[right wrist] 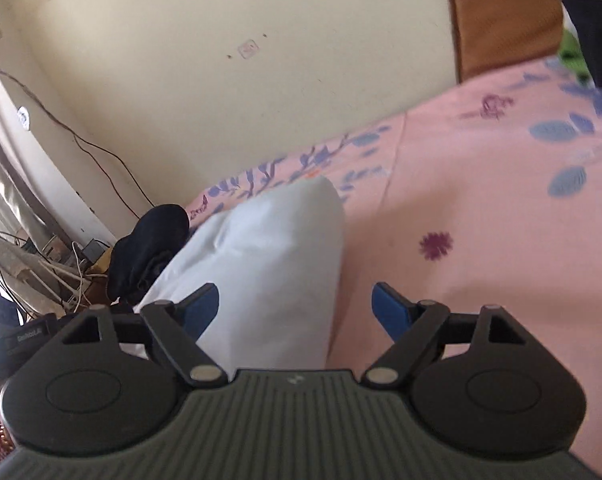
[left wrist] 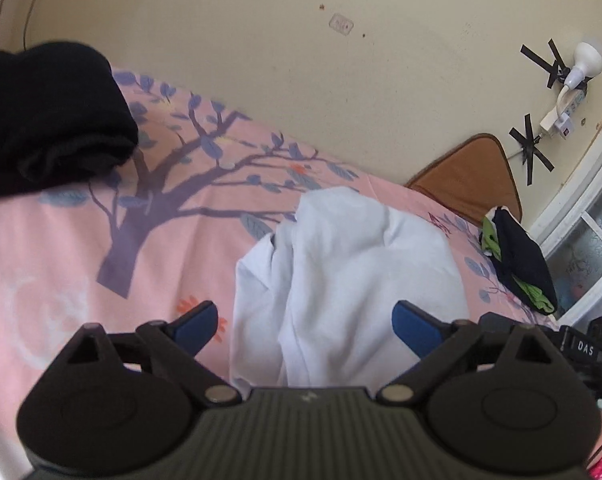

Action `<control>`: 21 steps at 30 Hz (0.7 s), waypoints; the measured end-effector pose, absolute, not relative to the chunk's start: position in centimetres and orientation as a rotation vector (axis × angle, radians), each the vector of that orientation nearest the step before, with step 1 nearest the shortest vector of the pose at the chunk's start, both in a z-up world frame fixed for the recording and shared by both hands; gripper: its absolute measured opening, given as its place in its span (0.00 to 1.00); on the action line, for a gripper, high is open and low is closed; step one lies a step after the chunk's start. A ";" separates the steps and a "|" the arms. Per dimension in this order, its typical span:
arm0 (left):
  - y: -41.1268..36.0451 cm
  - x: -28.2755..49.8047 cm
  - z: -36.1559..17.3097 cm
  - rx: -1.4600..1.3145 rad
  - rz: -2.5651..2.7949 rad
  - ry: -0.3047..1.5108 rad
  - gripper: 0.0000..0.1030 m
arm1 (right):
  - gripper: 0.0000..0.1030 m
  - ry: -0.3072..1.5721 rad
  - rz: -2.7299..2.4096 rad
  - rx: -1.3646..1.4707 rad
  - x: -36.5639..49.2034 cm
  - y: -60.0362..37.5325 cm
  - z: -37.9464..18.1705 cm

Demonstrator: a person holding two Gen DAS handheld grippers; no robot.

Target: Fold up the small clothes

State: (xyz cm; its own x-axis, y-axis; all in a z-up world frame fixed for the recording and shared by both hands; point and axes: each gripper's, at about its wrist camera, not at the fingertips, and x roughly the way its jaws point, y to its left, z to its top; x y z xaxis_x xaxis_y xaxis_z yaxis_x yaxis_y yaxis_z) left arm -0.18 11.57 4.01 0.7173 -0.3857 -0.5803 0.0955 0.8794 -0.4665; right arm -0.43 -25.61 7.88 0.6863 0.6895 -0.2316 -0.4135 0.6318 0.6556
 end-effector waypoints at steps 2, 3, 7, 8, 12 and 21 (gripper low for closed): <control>12.1 1.0 2.5 -0.523 -0.316 0.779 0.92 | 0.83 0.537 0.714 0.625 0.5 -25.1 7.4; 12.4 1.1 2.3 -0.550 -0.328 0.759 0.92 | 0.83 0.539 0.734 0.611 0.8 -24.5 7.5; 12.4 1.8 1.8 -0.593 -0.333 0.769 0.71 | 0.84 0.571 0.798 0.584 2.8 -21.7 8.1; 12.1 1.8 1.8 -0.575 -0.323 0.762 0.63 | 0.83 0.567 0.802 0.563 3.1 -21.0 8.3; 11.7 1.4 1.2 -0.537 -0.309 0.701 0.57 | 0.82 0.537 0.800 0.504 3.2 -19.7 8.5; 10.9 0.8 1.1 -0.470 -0.308 0.646 0.59 | 0.83 0.532 0.835 0.555 3.7 -20.9 7.9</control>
State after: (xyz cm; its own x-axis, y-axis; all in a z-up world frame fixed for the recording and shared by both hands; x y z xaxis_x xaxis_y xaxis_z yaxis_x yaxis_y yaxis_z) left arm 0.82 10.94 1.10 0.7593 -0.4142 -0.5018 0.1291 0.8518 -0.5078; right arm 3.72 -20.87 7.91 0.5601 0.7995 -0.2170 -0.5349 0.5490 0.6423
